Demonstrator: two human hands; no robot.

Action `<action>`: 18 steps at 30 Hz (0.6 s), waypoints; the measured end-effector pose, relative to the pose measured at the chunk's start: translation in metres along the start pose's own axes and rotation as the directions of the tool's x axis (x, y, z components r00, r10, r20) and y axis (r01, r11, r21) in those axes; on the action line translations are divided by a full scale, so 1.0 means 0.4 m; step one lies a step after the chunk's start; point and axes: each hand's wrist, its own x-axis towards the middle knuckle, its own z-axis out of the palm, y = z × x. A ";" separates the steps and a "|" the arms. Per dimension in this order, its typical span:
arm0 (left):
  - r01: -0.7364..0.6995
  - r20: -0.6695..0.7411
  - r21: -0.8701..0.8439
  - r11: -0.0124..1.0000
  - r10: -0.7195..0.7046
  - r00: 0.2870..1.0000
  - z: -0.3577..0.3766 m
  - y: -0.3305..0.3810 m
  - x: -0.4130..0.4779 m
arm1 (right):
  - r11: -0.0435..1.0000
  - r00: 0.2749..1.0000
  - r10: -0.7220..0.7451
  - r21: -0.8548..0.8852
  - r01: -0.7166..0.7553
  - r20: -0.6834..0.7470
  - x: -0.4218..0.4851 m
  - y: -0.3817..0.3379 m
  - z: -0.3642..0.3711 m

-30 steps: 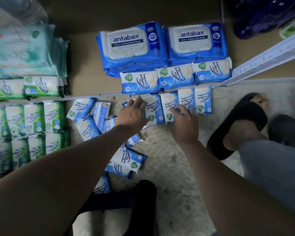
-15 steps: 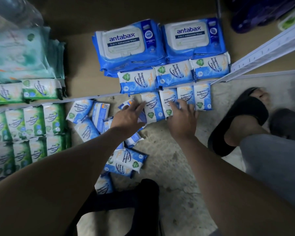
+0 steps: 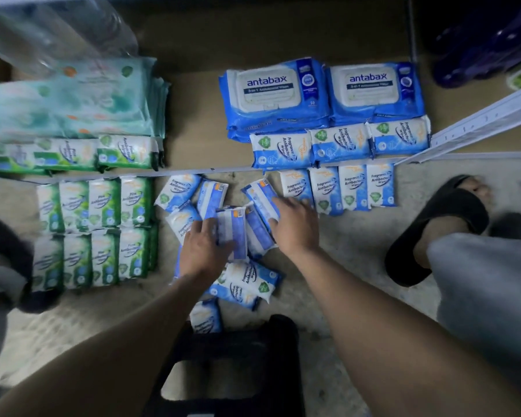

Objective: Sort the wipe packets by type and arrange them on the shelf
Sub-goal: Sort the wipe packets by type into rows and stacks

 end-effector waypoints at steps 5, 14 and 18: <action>0.129 0.072 -0.182 0.975 -0.118 0.990 0.003 0.001 0.002 | 0.995 0.986 0.094 0.007 -0.096 0.139 0.053 -0.055 0.019; 0.227 0.078 -0.324 0.918 -0.214 0.974 0.030 -0.004 0.029 | 0.960 0.961 0.273 0.057 -0.276 0.051 0.076 -0.079 0.066; 0.217 0.102 -0.352 0.910 -0.193 0.976 0.031 -0.022 0.036 | 0.940 0.948 0.312 0.121 -0.318 0.071 0.092 -0.082 0.079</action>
